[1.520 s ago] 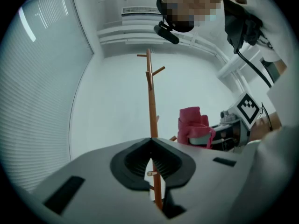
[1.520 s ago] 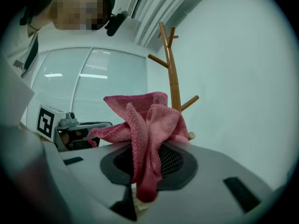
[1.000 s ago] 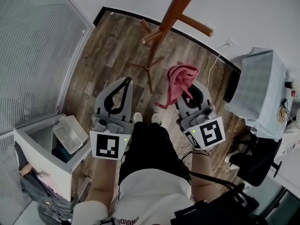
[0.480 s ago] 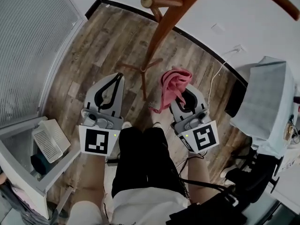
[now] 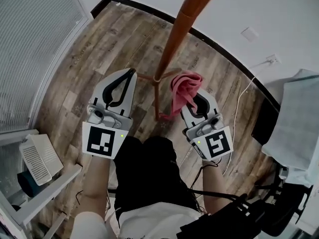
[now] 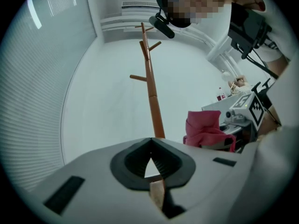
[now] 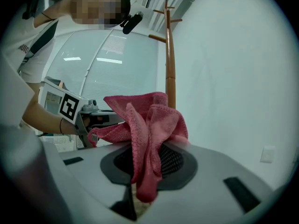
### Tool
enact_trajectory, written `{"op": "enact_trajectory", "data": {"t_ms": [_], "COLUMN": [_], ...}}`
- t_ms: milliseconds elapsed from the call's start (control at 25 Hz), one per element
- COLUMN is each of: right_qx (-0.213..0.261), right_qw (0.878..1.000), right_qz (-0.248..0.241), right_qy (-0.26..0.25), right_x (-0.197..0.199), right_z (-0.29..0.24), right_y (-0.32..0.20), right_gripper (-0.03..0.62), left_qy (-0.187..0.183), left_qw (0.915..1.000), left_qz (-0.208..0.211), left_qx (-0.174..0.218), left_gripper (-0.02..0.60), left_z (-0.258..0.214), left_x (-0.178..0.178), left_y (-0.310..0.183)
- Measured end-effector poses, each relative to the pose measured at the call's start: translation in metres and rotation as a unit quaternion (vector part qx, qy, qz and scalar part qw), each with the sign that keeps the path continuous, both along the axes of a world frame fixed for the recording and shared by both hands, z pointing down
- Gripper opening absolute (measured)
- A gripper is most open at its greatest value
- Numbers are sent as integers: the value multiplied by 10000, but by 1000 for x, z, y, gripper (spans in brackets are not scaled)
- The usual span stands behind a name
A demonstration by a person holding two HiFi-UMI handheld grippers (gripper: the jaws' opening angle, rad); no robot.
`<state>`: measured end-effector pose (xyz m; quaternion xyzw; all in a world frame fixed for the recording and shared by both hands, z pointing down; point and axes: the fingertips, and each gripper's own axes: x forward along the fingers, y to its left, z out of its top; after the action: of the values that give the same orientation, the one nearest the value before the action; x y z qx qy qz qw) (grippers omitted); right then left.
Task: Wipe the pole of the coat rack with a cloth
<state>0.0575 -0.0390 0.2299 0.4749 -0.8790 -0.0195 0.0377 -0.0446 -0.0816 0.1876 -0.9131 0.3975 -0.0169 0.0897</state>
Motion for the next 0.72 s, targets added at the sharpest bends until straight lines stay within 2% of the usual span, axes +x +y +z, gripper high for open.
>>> {"op": "enact_trajectory", "data": {"t_ms": [200, 440, 640, 720], "right_qx": [55, 42, -54, -144], "right_qw": [9999, 9996, 9994, 9992], "right_qz": [-95, -283, -313, -338], "right_qy": [-55, -78, 99, 133], "right_x": [-3, -3, -3, -5], "right_z": [56, 104, 144, 158], "right_y": [-17, -22, -25, -26], "right_gripper": [94, 94, 94, 94], "left_qy": [63, 212, 513, 516], "left_qw": [9998, 9990, 9980, 9981], "left_qz": [-13, -64, -87, -133], "left_qx": [177, 386, 354, 320], "left_gripper": [14, 14, 14, 14], "left_z": [39, 61, 71, 78], "left_x": [2, 7, 13, 13], "left_y": [-17, -26, -25, -22]}}
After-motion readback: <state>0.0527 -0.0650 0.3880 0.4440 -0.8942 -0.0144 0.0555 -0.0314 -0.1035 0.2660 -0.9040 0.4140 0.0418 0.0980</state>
